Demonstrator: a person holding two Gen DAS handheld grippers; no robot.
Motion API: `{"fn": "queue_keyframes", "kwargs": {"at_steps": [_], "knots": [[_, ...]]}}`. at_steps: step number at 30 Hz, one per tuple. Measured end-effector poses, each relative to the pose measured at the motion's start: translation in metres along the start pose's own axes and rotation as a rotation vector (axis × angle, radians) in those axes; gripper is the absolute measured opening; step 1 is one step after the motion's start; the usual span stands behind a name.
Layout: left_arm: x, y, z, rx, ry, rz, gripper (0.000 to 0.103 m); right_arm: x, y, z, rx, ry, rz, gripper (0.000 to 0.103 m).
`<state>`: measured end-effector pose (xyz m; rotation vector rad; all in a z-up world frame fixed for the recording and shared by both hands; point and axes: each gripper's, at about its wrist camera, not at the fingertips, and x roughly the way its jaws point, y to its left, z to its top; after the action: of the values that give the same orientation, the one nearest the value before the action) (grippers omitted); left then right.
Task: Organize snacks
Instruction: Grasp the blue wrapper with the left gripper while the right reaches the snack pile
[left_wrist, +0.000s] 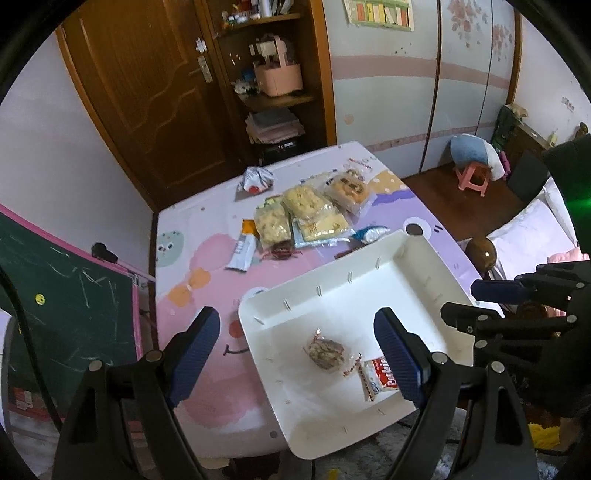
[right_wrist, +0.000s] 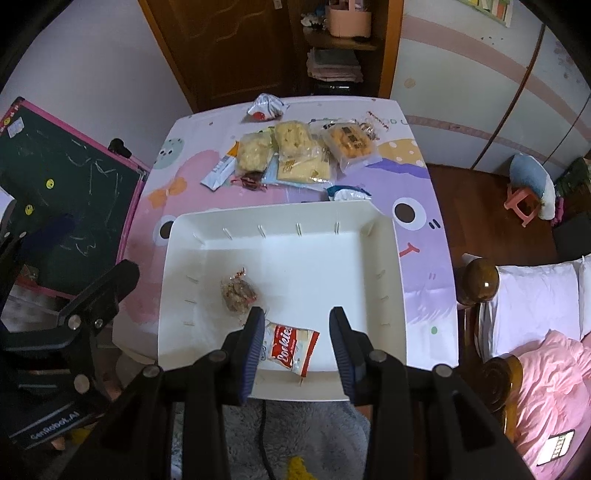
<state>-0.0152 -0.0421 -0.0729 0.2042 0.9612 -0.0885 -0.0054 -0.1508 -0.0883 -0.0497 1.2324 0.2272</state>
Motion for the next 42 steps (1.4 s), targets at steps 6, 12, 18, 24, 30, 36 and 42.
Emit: {"fn": "queue_keyframes", "kwargs": {"at_steps": [6, 12, 18, 24, 30, 36, 42], "knots": [[-0.014, 0.003, 0.002, 0.004, -0.042, 0.002, 0.085, -0.016, -0.001, 0.001, 0.004, -0.045, -0.012, 0.037], [-0.019, 0.010, 0.001, -0.027, -0.069, -0.030, 0.086, -0.023, -0.002, -0.002, 0.020, -0.050, -0.031, 0.037], [-0.010, 0.019, 0.003, -0.074, -0.060, -0.064, 0.091, -0.032, -0.013, -0.002, 0.058, -0.069, -0.045, 0.037], [0.012, 0.015, 0.011, -0.047, -0.012, -0.087, 0.091, -0.028, -0.041, 0.001, 0.147, -0.063, -0.022, 0.037], [0.041, -0.008, 0.050, 0.115, -0.009, -0.143, 0.091, -0.018, -0.073, 0.019, 0.211, -0.062, -0.002, 0.037], [0.108, -0.045, 0.108, 0.253, 0.047, -0.211, 0.091, 0.012, -0.117, 0.057, 0.268, -0.065, -0.002, 0.037], [0.210, -0.081, 0.143, 0.278, 0.227, -0.284, 0.078, 0.058, -0.161, 0.086, 0.335, -0.035, 0.031, 0.037]]}}
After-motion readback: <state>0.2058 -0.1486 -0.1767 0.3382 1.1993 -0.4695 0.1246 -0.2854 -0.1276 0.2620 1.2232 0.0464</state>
